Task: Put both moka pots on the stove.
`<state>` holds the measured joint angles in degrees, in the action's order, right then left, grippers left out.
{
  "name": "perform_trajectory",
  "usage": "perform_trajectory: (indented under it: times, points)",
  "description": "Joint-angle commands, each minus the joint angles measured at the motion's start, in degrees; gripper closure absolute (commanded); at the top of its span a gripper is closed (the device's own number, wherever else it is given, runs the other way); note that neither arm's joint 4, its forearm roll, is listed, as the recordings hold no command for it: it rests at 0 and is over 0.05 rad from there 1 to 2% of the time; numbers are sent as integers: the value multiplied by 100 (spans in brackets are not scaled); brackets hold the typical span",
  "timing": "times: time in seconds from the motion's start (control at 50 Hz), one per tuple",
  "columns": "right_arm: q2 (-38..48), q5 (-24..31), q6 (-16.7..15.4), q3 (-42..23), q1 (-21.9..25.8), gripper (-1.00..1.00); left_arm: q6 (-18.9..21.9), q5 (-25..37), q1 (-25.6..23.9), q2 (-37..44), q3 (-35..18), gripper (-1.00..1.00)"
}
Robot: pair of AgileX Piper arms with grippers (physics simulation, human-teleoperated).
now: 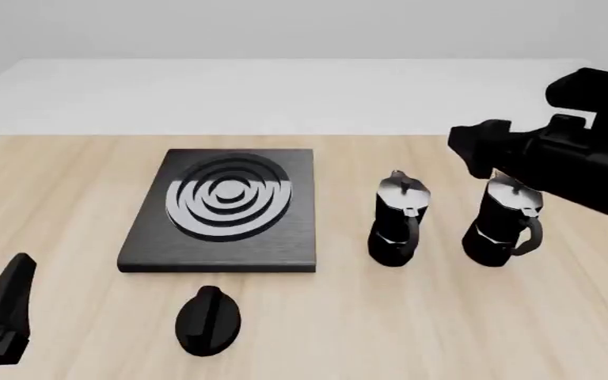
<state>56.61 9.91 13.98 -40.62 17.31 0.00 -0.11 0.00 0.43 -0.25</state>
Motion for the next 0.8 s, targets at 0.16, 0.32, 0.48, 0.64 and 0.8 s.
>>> perform_trajectory:
  times: [0.16, 0.32, 0.48, 0.64, 0.8]
  points:
    - [188, -55, -12, 249, -258, -100, 0, 0, -1, 1, 0, -100]
    - [374, -139, 98, 262, -114, -100, 1, 0, -1, -1, 0, -100]
    - [682, -358, 233, 338, 35, -100, 0, 0, -1, 0, 0, -100]
    - [882, -475, 351, 373, 158, -100, 0, 0, 0, 0, 0, -100]
    - [1006, -568, 382, 417, 190, -100, 0, 0, 0, 0, 0, -100]
